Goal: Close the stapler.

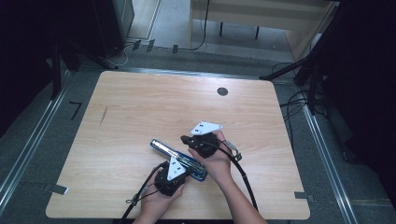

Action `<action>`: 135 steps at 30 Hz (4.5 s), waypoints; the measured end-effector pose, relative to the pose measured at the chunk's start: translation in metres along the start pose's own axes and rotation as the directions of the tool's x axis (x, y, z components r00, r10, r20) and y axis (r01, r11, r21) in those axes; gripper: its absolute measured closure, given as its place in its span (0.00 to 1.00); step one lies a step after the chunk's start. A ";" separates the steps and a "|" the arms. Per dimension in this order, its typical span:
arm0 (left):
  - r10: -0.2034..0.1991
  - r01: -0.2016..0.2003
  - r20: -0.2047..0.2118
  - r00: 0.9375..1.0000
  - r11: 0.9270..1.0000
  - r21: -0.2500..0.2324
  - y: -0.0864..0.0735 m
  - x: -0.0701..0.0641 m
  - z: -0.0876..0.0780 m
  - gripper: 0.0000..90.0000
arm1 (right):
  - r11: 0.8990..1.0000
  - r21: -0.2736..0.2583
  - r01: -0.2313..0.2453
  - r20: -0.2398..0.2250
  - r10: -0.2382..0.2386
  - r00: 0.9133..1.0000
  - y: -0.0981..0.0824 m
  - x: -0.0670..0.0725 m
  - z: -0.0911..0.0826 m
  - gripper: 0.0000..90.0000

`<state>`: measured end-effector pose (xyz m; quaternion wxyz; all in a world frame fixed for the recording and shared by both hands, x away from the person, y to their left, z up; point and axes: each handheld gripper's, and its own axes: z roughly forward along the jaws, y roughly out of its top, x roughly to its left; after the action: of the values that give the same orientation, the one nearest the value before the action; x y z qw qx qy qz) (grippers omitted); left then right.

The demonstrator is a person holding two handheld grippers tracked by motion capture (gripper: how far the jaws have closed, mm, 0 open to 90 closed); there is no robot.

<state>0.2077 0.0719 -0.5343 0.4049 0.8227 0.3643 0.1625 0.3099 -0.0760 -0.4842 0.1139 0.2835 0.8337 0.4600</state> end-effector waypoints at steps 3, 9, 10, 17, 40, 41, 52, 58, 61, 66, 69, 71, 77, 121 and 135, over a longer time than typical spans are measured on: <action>0.000 0.000 -0.001 1.000 1.000 0.000 0.000 0.000 0.000 1.00 | 1.000 -0.002 -0.009 0.010 0.009 1.000 -0.003 -0.005 -0.004 1.00; 0.000 0.000 0.000 1.000 1.000 0.000 0.000 0.000 0.000 1.00 | 0.999 0.004 -0.039 0.046 0.039 0.998 -0.017 -0.022 -0.016 1.00; 0.000 0.000 0.000 1.000 1.000 0.000 0.000 0.000 0.000 1.00 | 0.999 0.004 -0.047 0.053 0.047 0.997 -0.019 -0.024 -0.018 1.00; -0.001 0.001 0.000 1.000 1.000 0.000 0.000 0.000 0.000 1.00 | 0.995 -0.011 -0.095 0.096 0.095 0.991 -0.033 -0.045 -0.037 1.00; 0.001 -0.001 0.000 1.000 1.000 -0.002 0.000 0.000 0.000 1.00 | 0.984 0.059 -0.167 0.183 0.154 0.971 -0.090 -0.075 -0.055 1.00; 0.001 -0.001 0.000 1.000 1.000 -0.002 0.000 0.000 0.000 1.00 | 0.984 0.062 -0.169 0.184 0.155 0.971 -0.091 -0.075 -0.056 1.00; 0.000 0.000 0.000 1.000 1.000 -0.002 0.000 0.000 0.000 1.00 | 0.978 0.055 -0.203 0.196 0.189 0.962 -0.109 -0.081 -0.063 1.00; 0.001 -0.001 -0.001 1.000 1.000 -0.001 0.000 0.000 0.000 1.00 | 0.975 0.028 -0.222 0.210 0.212 0.954 -0.112 -0.085 -0.072 1.00; 0.001 -0.001 -0.001 1.000 1.000 0.000 0.000 0.000 0.000 1.00 | 0.978 0.007 -0.211 0.234 0.203 0.951 -0.108 -0.088 -0.079 1.00; 0.002 -0.002 -0.001 1.000 1.000 0.000 0.000 0.000 0.000 1.00 | 0.982 -0.031 -0.187 0.214 0.189 0.958 -0.107 -0.097 -0.085 0.88; 0.001 -0.001 0.000 1.000 1.000 -0.001 0.000 0.000 0.000 1.00 | 0.983 -0.007 -0.183 0.182 0.181 0.966 -0.111 -0.100 -0.085 0.86; 0.001 -0.001 -0.001 1.000 1.000 -0.002 0.000 0.000 0.000 1.00 | 0.985 0.009 -0.175 0.174 0.171 0.970 -0.112 -0.100 -0.084 0.85; 0.001 -0.001 -0.001 1.000 1.000 -0.002 0.000 0.000 0.000 1.00 | 0.987 0.018 -0.157 0.173 0.152 0.973 -0.113 -0.101 -0.081 0.84; -0.005 0.005 0.008 1.000 1.000 0.003 0.000 0.001 -0.001 1.00 | 0.988 0.019 -0.156 0.117 0.153 0.981 -0.100 -0.050 -0.102 0.89; -0.006 0.006 0.011 1.000 1.000 0.001 0.000 0.001 0.000 1.00 | 0.990 0.012 -0.140 0.088 0.139 0.986 -0.093 -0.037 -0.105 0.89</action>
<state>0.2080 0.0729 -0.5342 0.4069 0.8227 0.3648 0.1567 0.2587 -0.2097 -0.5066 0.1152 0.3620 0.8101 0.4466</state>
